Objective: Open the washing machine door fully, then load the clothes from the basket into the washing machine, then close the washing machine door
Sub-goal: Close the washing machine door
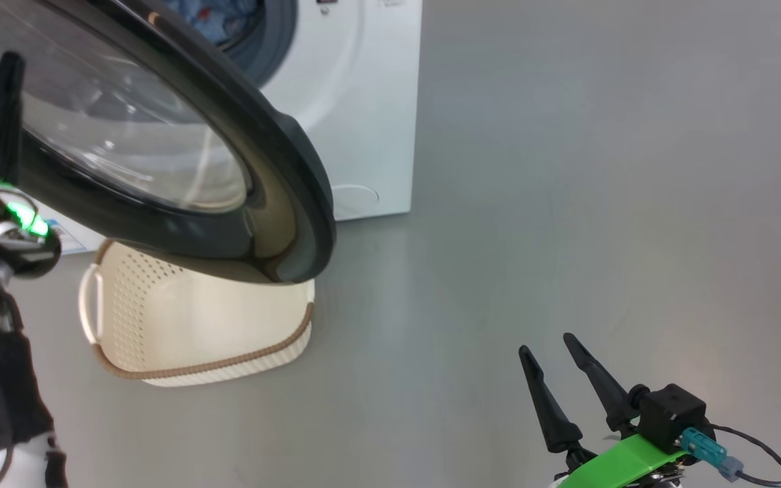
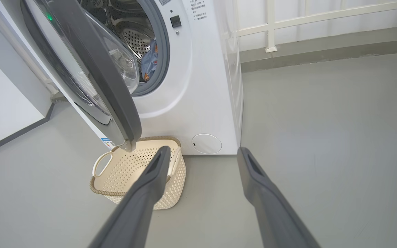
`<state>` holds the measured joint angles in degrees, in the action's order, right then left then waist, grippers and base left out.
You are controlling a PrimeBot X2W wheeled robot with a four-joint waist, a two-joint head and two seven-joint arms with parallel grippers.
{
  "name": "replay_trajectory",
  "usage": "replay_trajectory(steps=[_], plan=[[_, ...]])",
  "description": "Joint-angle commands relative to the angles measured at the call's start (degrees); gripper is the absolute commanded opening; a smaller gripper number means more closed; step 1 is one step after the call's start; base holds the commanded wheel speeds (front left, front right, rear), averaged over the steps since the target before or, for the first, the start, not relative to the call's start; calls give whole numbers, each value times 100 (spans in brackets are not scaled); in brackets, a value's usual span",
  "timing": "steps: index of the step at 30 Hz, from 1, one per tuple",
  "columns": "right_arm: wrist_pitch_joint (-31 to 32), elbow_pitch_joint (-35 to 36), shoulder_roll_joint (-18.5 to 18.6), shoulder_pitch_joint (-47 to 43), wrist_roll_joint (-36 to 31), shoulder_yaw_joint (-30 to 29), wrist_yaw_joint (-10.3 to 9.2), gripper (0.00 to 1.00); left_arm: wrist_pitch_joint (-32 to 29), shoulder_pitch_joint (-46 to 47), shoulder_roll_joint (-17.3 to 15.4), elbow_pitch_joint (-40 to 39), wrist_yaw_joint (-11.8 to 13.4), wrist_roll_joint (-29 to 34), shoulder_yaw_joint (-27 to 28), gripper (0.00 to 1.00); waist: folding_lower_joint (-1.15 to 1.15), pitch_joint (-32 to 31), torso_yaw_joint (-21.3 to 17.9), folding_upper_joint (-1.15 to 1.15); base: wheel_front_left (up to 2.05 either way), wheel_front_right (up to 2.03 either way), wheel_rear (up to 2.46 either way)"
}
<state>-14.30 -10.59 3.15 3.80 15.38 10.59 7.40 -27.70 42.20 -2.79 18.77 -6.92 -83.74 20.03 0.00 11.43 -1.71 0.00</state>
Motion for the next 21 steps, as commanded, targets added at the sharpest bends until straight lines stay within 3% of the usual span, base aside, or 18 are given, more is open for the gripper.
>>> replay_trajectory(steps=[1,12,21], plan=[[-70,126,-27,26,126,131,9,100,119,-98,-272,-257,-57,72,106,0,0,-206,132,0,0,0,0],[-70,104,-27,-147,195,44,9,100,628,-735,-447,-983,-57,324,-285,0,0,-583,366,0,0,0,0],[-70,137,-27,-213,163,58,9,100,1353,-1632,-951,-1915,-57,884,-944,0,0,-756,453,0,0,0,0]])
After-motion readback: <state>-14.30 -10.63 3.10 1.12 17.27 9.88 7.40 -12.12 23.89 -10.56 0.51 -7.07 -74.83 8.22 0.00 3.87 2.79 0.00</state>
